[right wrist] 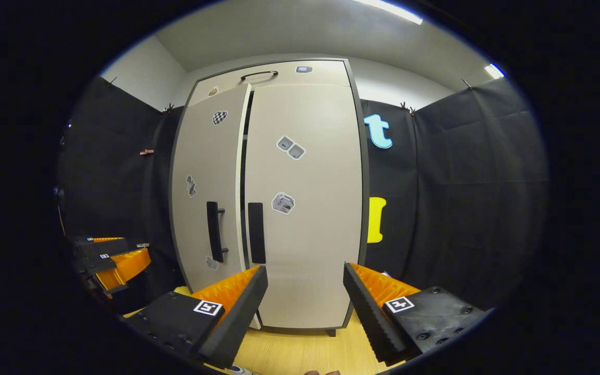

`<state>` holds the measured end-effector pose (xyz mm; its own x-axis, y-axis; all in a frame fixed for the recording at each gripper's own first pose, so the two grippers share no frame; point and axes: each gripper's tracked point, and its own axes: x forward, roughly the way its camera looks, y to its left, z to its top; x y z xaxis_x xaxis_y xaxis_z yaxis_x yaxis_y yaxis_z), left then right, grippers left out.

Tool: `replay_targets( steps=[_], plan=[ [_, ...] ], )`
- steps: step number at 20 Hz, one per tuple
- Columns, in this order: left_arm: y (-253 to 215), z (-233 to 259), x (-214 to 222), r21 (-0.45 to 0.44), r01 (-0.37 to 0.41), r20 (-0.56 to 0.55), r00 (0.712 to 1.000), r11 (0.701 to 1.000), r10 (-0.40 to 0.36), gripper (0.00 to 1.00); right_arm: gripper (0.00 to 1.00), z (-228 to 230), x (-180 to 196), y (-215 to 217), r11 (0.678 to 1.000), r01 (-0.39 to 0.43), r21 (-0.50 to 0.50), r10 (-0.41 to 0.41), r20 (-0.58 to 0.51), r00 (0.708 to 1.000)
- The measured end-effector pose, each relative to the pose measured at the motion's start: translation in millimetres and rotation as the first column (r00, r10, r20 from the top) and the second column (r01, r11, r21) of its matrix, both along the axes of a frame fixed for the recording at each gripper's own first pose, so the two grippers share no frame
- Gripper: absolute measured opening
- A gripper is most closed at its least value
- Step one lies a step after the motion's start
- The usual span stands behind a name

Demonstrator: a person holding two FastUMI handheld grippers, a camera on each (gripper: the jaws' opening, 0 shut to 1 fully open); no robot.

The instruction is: Grasp the bottle in the cabinet with the left hand and place it on the coaster, then close the right door with the right hand and the left door with the left hand.

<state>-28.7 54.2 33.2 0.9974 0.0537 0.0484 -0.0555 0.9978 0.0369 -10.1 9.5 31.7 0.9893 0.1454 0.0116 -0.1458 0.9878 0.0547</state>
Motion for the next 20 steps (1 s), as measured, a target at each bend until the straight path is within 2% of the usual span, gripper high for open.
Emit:
replay_targets(
  steps=[2, 10, 20],
  plan=[
    [-2.4, -1.6, -6.6, -0.006, 0.008, -0.002, 1.0, 1.0, -0.008, 0.92, 0.97, -1.2, -5.3, 1.4, 1.0, 0.002, -0.005, -0.002, 0.0, 1.0],
    [-3.0, -2.3, -17.9, -0.008, 0.028, -0.005, 1.0, 1.0, -0.028, 0.94, 0.97, -7.7, -16.8, 5.9, 1.0, 0.007, -0.007, -0.008, -0.01, 1.0],
    [-4.1, -3.1, -17.5, 0.01, 0.041, -0.011, 0.999, 0.999, -0.041, 0.95, 0.97, -6.1, -14.5, 11.5, 1.0, 0.002, -0.008, -0.002, -0.007, 1.0]
  ],
)
